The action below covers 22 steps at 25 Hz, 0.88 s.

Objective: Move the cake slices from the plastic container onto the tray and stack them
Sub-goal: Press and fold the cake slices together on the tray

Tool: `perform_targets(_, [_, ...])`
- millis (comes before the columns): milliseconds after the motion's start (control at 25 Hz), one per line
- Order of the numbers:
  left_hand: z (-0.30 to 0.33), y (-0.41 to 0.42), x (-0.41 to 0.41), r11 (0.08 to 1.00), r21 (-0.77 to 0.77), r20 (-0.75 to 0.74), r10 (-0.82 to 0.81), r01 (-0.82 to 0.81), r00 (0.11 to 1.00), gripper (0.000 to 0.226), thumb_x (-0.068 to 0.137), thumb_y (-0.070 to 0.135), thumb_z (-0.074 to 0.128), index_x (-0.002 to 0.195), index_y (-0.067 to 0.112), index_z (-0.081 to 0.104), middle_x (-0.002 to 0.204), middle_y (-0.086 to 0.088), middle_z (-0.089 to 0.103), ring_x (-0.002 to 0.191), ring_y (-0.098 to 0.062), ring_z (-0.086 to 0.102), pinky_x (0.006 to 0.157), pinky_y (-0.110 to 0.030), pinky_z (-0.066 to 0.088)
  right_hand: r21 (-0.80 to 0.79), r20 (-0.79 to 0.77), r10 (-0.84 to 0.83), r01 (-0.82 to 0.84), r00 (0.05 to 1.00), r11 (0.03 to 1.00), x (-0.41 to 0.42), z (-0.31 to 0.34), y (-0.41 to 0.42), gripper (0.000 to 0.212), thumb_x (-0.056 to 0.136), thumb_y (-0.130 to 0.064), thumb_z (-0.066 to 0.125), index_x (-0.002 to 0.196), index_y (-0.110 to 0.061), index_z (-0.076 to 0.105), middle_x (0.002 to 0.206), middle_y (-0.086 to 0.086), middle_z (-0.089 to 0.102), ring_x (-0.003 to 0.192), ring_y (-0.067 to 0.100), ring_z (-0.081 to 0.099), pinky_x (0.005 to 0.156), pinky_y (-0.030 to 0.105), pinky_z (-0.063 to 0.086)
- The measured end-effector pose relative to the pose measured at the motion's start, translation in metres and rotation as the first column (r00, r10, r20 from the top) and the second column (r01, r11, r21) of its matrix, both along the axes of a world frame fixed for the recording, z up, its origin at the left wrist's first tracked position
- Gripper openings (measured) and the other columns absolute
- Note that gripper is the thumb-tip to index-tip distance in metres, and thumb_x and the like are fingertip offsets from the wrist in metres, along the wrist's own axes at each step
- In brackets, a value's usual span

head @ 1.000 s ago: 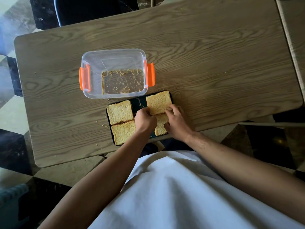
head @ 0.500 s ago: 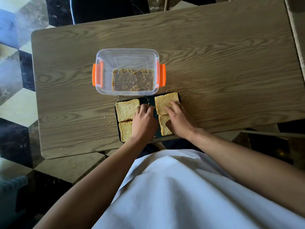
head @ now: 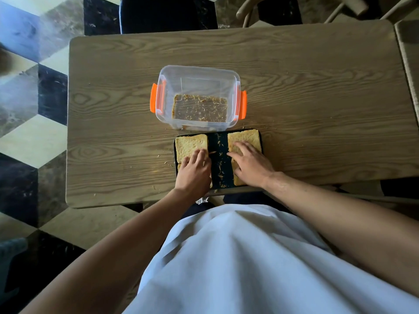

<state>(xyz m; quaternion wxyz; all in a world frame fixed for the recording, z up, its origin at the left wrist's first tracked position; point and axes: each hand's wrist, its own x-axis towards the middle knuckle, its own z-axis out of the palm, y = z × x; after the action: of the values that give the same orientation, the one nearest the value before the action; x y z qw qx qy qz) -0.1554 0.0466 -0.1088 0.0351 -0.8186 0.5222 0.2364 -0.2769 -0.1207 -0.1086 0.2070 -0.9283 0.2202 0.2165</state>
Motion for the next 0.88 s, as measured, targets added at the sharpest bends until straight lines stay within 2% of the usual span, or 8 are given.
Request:
perform_targets(120, [0.001, -0.002, 0.006, 0.999, -0.029, 0.007, -0.023, 0.023, 1.000, 0.057, 0.086, 0.018, 0.051, 0.141, 0.008, 0.043, 0.152, -0.016, 0.034, 0.143, -0.034, 0.027, 0.112, -0.052, 0.033, -0.004, -0.005, -0.006, 0.006, 1.000, 1.000, 0.000, 0.000, 0.001, 0.064, 0.089, -0.015, 0.063, 0.149, -0.023, 0.042, 0.166, 0.008, 0.016, 0.153, 0.030, 0.009, 0.124, 0.047, 0.016])
perform_targets(280, [-0.004, 0.001, 0.011, 0.996, -0.072, 0.026, -0.053, 0.055, 0.998, 0.055, 0.088, 0.023, 0.052, 0.140, 0.008, 0.042, 0.146, -0.019, 0.042, 0.137, -0.035, 0.037, 0.113, -0.051, 0.033, -0.037, 0.000, -0.053, 0.053, 0.999, 0.998, -0.004, 0.001, 0.005, 0.068, 0.089, -0.015, 0.063, 0.151, -0.023, 0.037, 0.165, 0.011, 0.016, 0.153, 0.031, 0.010, 0.124, 0.046, 0.016])
perform_targets(360, [-0.005, 0.004, 0.017, 0.995, -0.093, 0.029, -0.038, 0.040, 0.999, 0.056, 0.088, 0.024, 0.054, 0.140, 0.008, 0.042, 0.146, -0.020, 0.042, 0.137, -0.036, 0.038, 0.114, -0.051, 0.032, -0.052, -0.003, -0.106, 0.106, 0.994, 0.993, -0.005, 0.002, 0.006, 0.068, 0.089, -0.020, 0.064, 0.151, -0.020, 0.036, 0.165, 0.011, 0.017, 0.152, 0.031, 0.012, 0.123, 0.040, 0.012])
perform_targets(480, [-0.002, 0.008, 0.022, 0.997, -0.080, 0.036, -0.017, 0.020, 0.999, 0.059, 0.089, 0.025, 0.056, 0.143, 0.007, 0.041, 0.149, -0.022, 0.040, 0.140, -0.037, 0.035, 0.115, -0.050, 0.031, -0.034, -0.035, -0.146, 0.145, 0.989, 0.989, -0.006, 0.001, 0.001, 0.068, 0.093, -0.026, 0.059, 0.153, -0.020, 0.030, 0.167, 0.009, 0.011, 0.154, 0.029, 0.007, 0.124, 0.041, 0.008])
perform_targets(680, [0.003, 0.006, 0.029, 0.999, -0.036, 0.007, 0.028, -0.028, 1.000, 0.056, 0.091, 0.028, 0.055, 0.142, 0.006, 0.042, 0.150, -0.019, 0.039, 0.139, -0.035, 0.036, 0.114, -0.046, 0.032, -0.015, -0.036, -0.106, 0.106, 0.994, 0.994, 0.000, -0.002, -0.006, 0.063, 0.093, -0.030, 0.057, 0.150, -0.016, 0.036, 0.167, 0.011, 0.011, 0.153, 0.032, 0.007, 0.123, 0.042, 0.011])
perform_targets(880, [0.008, -0.009, 0.021, 0.985, 0.000, 0.017, 0.174, -0.174, 0.985, 0.053, 0.087, 0.024, 0.058, 0.136, 0.007, 0.046, 0.145, -0.020, 0.044, 0.133, -0.038, 0.041, 0.106, -0.049, 0.037, -0.001, -0.052, -0.047, 0.047, 0.998, 0.999, -0.003, 0.001, -0.014, 0.065, 0.092, -0.032, 0.060, 0.149, -0.014, 0.037, 0.166, 0.012, 0.013, 0.153, 0.034, 0.009, 0.124, 0.046, 0.017])
